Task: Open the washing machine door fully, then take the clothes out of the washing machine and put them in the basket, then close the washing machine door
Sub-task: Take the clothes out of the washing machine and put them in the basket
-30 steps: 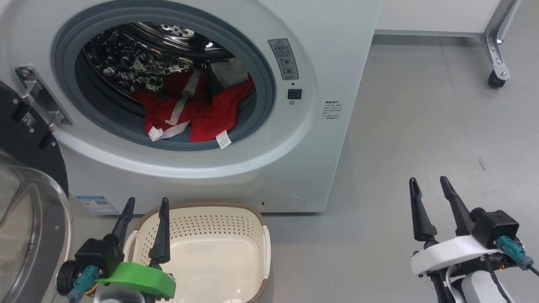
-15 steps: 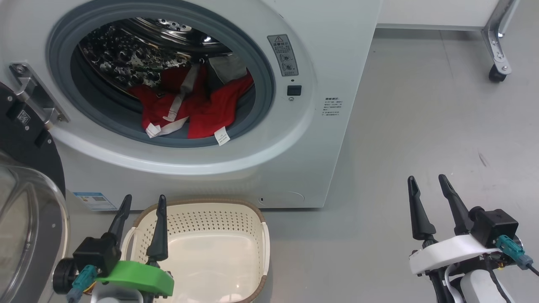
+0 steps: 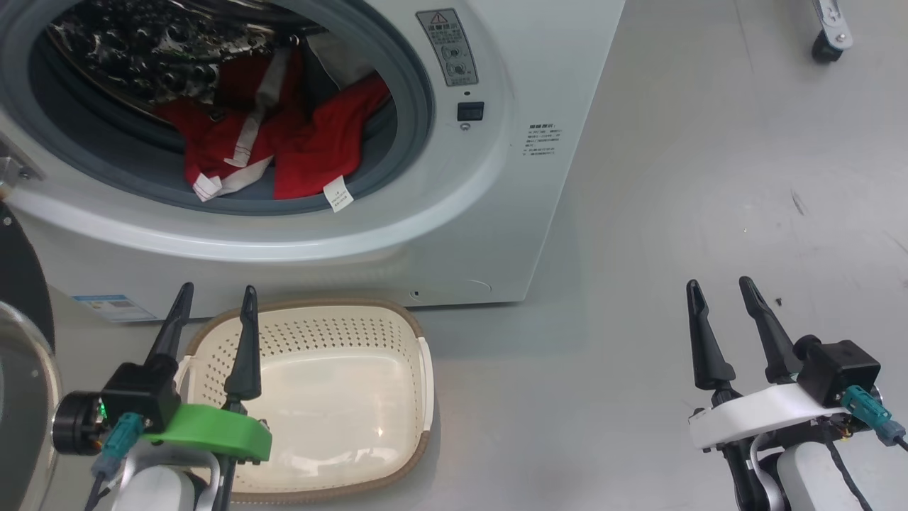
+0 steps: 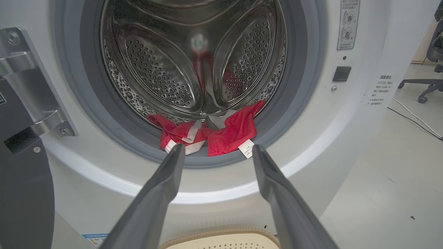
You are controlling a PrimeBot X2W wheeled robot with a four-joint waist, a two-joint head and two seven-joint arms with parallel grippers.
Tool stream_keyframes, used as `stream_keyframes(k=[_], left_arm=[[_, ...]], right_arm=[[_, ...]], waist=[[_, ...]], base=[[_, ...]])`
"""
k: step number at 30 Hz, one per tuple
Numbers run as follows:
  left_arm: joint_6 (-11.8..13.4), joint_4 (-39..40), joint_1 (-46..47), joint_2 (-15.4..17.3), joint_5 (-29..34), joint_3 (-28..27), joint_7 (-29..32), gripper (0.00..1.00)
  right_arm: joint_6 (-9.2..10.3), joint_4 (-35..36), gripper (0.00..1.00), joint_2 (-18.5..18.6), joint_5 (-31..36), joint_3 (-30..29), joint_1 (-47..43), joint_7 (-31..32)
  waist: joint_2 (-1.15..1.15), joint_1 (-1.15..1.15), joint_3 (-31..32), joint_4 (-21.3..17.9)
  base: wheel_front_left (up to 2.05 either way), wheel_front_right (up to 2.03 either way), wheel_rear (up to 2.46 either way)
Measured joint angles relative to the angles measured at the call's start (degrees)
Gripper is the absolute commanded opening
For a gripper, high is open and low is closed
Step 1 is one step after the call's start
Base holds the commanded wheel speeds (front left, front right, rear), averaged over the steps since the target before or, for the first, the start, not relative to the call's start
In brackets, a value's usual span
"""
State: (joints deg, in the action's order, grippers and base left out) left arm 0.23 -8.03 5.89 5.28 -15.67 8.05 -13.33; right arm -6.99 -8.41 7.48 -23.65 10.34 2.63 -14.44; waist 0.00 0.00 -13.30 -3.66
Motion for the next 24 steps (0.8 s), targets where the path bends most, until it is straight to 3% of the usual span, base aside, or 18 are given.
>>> stream_keyframes(k=[13, 24], left_arm=[[3.6, 1.7, 12.1, 4.8, 2.3, -4.3, 8.1, 1.00], [4.6, -2.5, 21.6, 10.2, 3.6, -8.3, 16.1, 1.00]], right_arm=[[0.00, 1.7, 1.00, -0.5, -1.7, 1.5, 5.6, 0.0], [0.00, 1.0, 1.00, -1.8, -2.6, 3.4, 9.6, 0.0]], waist=[[0.00, 0.00, -9.4, -5.3], [0.00, 0.01, -15.7, -11.6]], base=[[0.00, 0.00, 0.00], [0.00, 0.00, 0.00]])
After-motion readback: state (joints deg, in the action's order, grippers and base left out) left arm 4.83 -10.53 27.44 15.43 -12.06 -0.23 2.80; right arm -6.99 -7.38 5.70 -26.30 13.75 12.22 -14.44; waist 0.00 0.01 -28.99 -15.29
